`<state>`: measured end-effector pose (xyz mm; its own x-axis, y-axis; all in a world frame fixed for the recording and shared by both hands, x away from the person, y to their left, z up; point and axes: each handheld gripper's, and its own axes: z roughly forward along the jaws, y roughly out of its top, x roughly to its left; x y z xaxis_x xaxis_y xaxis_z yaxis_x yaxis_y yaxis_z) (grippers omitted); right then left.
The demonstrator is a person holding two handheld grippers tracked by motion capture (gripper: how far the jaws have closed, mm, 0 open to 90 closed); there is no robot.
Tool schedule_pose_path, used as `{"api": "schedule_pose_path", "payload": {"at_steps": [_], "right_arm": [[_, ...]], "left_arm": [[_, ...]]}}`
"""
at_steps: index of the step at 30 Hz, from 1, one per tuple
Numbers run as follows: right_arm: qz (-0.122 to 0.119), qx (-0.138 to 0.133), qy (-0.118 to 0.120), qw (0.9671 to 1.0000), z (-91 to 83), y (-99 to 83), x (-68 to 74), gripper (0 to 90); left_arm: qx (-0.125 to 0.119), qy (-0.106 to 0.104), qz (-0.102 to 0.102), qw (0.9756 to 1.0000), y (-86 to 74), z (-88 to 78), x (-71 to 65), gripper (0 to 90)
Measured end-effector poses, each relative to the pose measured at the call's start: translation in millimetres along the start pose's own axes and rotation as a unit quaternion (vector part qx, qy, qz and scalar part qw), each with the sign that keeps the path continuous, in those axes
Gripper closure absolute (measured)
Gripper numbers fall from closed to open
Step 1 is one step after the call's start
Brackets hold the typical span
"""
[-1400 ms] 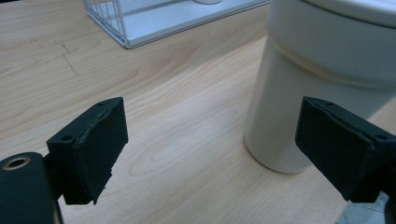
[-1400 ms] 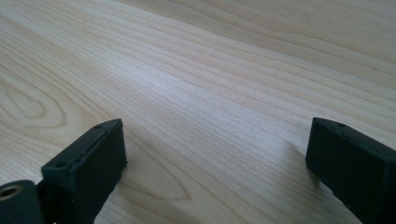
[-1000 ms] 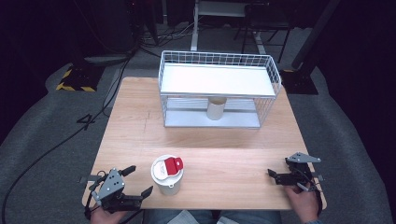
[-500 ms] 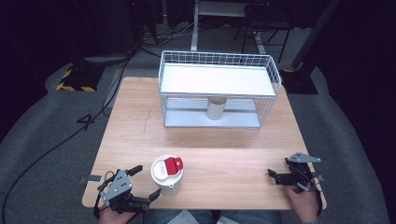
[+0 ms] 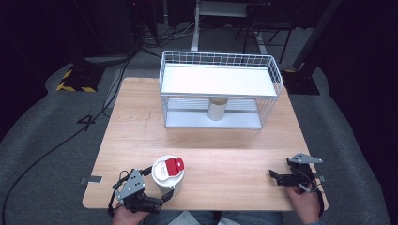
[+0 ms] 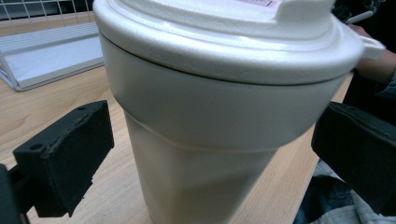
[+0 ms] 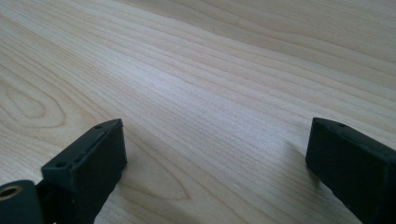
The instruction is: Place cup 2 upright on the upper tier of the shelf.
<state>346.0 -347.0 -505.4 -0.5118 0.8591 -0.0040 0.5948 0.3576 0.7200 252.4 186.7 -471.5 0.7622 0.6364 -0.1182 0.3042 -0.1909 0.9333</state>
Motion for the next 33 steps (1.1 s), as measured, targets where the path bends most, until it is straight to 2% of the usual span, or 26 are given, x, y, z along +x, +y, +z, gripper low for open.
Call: {"api": "schedule_pose_path", "payload": {"at_steps": [9, 18, 21, 25, 27, 30, 33], "right_arm": [[0.0, 0.0, 0.0, 1.0, 0.0, 0.0, 0.0, 5.3], [0.0, 0.0, 0.0, 1.0, 0.0, 0.0, 0.0, 5.3], [0.0, 0.0, 0.0, 1.0, 0.0, 0.0, 0.0, 5.3], [0.0, 0.0, 0.0, 1.0, 0.0, 0.0, 0.0, 5.3], [0.0, 0.0, 0.0, 1.0, 0.0, 0.0, 0.0, 5.3], [0.0, 0.0, 0.0, 1.0, 0.0, 0.0, 0.0, 5.3], [0.0, 0.0, -0.001, 1.0, 0.1, 0.0, 0.1, 5.3]], "left_arm": [[0.002, 0.003, 0.0, 1.0, -1.2, 12.2, -3.4, 0.0], [0.004, 0.007, -0.016, 0.9998, -5.7, 23.0, -2.3, 0.0], [0.004, 0.001, -0.031, 0.9995, -8.1, 27.0, -1.4, 0.3], [0.009, -0.001, -0.024, 0.9997, -9.1, 30.4, -1.9, 0.4], [0.009, 0.008, -0.025, 0.9996, -9.9, 30.4, -2.0, 0.7], [-0.001, 0.011, -0.03, 0.9995, -11.8, 30.2, -1.7, 5.9], [-0.004, 0.02, -0.02, 0.9996, -12.2, 30.2, -3.1, 9.7]]}}
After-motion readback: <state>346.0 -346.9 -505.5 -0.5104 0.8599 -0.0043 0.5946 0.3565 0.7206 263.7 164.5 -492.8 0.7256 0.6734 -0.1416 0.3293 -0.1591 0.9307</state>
